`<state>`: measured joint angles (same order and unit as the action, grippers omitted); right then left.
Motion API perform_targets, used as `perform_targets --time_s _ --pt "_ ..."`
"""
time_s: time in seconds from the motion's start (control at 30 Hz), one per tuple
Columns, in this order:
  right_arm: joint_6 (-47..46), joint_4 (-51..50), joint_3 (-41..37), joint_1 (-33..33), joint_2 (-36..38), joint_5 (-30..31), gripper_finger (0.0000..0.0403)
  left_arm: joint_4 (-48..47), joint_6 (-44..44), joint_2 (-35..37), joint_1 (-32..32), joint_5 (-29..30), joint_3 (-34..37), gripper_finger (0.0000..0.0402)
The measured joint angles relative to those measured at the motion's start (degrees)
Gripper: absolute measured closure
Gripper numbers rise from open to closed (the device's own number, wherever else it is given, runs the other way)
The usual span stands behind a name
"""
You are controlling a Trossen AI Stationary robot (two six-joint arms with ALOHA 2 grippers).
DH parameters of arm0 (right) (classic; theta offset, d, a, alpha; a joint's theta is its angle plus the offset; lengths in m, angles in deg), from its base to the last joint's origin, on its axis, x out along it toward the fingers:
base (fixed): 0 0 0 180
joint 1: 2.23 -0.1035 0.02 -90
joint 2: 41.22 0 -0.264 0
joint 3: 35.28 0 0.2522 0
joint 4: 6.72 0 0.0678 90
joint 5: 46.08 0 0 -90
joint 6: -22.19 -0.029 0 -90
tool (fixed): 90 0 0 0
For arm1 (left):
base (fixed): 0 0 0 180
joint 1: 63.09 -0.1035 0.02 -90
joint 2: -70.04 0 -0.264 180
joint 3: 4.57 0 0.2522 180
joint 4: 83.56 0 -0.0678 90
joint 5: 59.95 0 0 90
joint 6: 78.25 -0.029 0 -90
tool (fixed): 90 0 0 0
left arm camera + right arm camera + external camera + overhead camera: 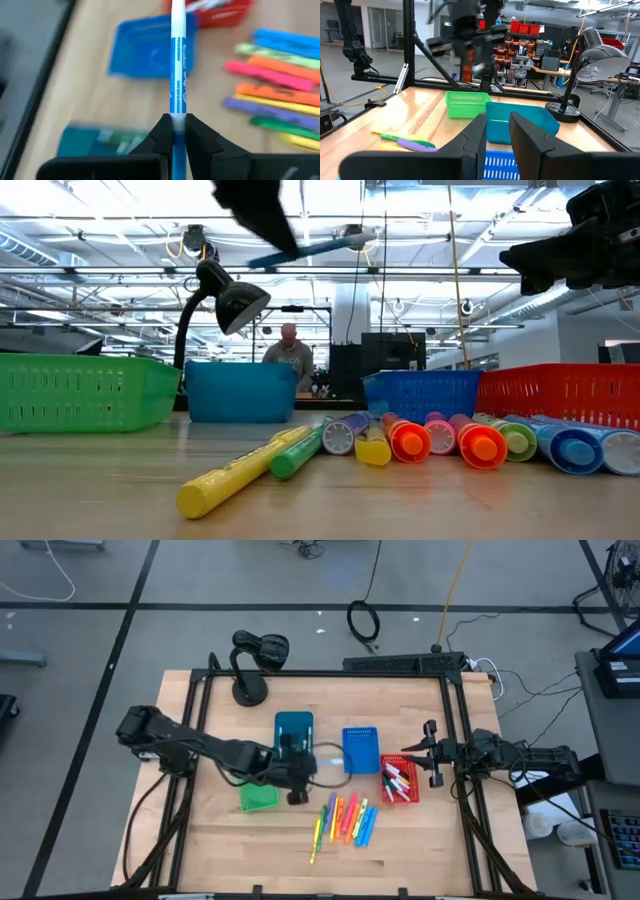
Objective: Pick & Place Markers
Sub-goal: Put the blue marker pen into the dark blue bin
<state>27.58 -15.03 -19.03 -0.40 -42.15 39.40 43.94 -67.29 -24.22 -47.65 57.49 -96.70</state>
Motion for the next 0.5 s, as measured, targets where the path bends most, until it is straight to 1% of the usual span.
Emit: perform_targets --time_s 0.1,0.2,0.3,0.37,0.43,0.5 --pt "0.0 0.13 -0.02 -0.01 -0.01 0.0 0.0332 -6.79 14.14 1.6 -0.83 4.63 -0.04 0.0371" --pt "0.0 -0.02 -0.02 0.0 -0.02 -0.02 0.0332 -14.66 28.46 2.05 -2.89 6.47 0.0 0.0371" --pt "0.0 0.04 -0.01 -0.01 0.0 -0.01 0.0332 -22.09 39.89 1.87 -5.59 7.92 0.02 0.0371" --pt "-0.02 0.04 0.0 -0.02 -0.02 0.0 0.0332 -24.87 47.77 1.61 -7.74 8.8 0.02 0.0371" --pt "-0.01 0.03 0.0 0.0 -0.02 -0.01 0.0332 -25.8 53.13 1.49 -9.94 9.27 0.58 0.0371" --pt "-0.01 0.05 -0.01 0.0 -0.02 -0.02 0.0332 -23.73 55.09 1.55 -12.17 8.9 2.03 0.037"
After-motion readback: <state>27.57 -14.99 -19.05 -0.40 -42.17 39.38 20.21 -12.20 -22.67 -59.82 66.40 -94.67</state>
